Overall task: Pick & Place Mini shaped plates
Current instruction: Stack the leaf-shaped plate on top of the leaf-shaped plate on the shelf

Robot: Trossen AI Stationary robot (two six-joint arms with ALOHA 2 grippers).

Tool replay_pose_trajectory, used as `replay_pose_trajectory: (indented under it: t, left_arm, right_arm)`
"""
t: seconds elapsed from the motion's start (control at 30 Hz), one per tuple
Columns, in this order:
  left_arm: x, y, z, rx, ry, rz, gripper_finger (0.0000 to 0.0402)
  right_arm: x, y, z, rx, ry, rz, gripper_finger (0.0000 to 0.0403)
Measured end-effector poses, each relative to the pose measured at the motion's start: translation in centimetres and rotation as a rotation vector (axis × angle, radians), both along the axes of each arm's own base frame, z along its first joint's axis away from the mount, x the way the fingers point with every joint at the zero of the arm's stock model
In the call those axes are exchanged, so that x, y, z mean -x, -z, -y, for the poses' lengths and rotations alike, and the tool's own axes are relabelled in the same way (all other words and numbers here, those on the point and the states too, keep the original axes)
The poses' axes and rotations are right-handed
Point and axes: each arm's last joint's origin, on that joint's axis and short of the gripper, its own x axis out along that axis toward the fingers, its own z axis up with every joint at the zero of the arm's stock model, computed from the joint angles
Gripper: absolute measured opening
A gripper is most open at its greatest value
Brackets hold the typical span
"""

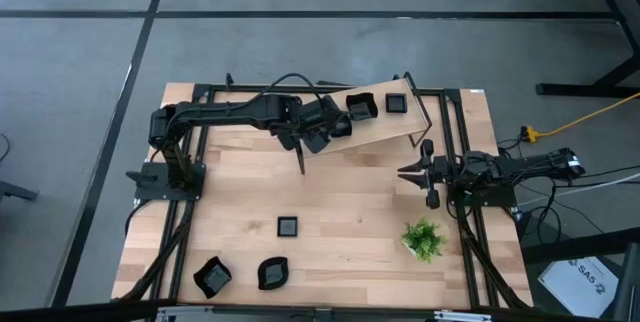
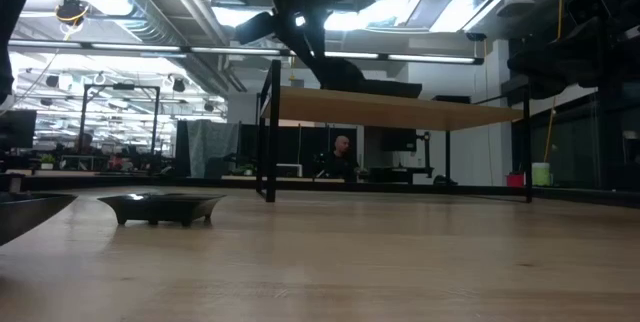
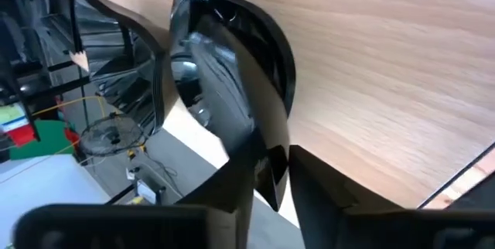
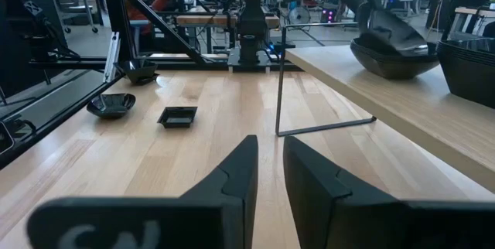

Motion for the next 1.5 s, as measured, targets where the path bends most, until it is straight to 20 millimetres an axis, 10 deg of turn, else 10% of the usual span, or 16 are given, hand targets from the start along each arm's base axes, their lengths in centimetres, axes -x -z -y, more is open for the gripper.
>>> replay_pose_trajectory:
  t: [0.27,0.87,1.5]
  left_arm:
    - [-0.3,-0.2,-0.1,-0.023,0.007,0.024,0.0099]
    - [-0.4,-0.2,1.0,0.036,-0.052,0.076,0.0002]
    - [-0.6,0.2,0.0,-0.294,0.222,-0.214,0.0006]
  right_arm:
    - [0.0,0.0,0.0,0.0,0.0,0.0,0.0065]
    - [0.0,0.0,0.0,0.0,0.0,0.0,0.0065]
    - [0.0,0.0,0.0,0.0,0.0,0.0,0.0065]
